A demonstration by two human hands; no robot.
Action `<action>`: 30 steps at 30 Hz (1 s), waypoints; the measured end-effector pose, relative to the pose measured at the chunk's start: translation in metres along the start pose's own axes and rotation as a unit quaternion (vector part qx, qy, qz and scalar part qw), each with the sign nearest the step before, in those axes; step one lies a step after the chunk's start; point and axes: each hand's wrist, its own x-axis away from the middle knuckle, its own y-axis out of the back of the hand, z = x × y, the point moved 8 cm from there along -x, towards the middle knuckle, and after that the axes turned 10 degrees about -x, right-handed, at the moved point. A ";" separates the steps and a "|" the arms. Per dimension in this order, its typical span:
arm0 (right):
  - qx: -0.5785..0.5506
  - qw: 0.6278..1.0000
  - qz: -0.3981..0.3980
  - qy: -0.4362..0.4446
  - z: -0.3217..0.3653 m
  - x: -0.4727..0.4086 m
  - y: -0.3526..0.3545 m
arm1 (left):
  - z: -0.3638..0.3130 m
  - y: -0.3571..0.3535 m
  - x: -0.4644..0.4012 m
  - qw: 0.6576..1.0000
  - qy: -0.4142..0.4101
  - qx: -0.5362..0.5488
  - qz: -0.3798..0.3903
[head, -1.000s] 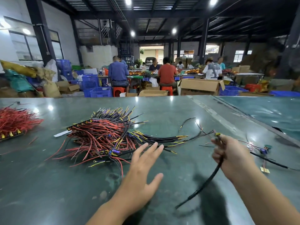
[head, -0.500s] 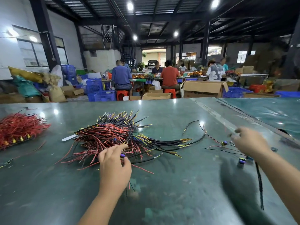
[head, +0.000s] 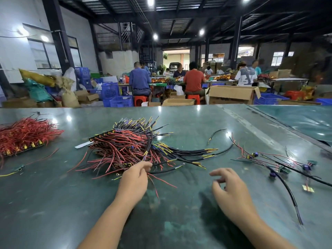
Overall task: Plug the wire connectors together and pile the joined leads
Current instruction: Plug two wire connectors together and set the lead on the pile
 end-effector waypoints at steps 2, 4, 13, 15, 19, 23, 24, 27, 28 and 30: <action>0.000 1.000 -0.007 -0.012 -0.004 -0.002 0.004 | -0.004 0.010 0.002 0.998 -0.015 0.009 -0.054; 0.034 0.999 -0.015 -0.023 -0.008 -0.005 0.011 | -0.006 0.023 0.003 0.991 -0.034 -0.031 -0.127; 0.176 0.970 -0.042 -0.164 -0.032 -0.007 0.037 | 0.005 -0.005 -0.003 0.992 -0.038 -0.122 -0.025; 0.167 0.970 -0.037 -0.171 -0.033 -0.005 0.036 | 0.006 -0.004 -0.005 0.991 -0.027 -0.125 -0.033; 0.154 0.980 -0.026 -0.124 -0.022 -0.005 0.027 | 0.006 0.005 -0.004 0.993 0.002 -0.079 -0.085; 0.055 0.997 0.014 -0.055 -0.010 -0.003 0.014 | 0.005 0.017 -0.002 0.980 0.049 0.147 -0.128; 0.043 0.998 0.016 -0.048 -0.009 -0.004 0.014 | 0.003 0.014 -0.001 0.962 0.059 0.240 -0.113; -0.005 0.999 0.002 -0.039 -0.010 -0.006 0.018 | -0.007 0.002 0.003 0.890 0.077 0.447 -0.055; -0.027 0.999 -0.003 -0.041 -0.010 -0.006 0.019 | -0.012 -0.002 0.005 0.867 0.079 0.491 -0.036; -0.067 0.997 -0.006 -0.044 -0.009 -0.005 0.018 | -0.025 -0.009 0.010 0.827 0.077 0.557 0.013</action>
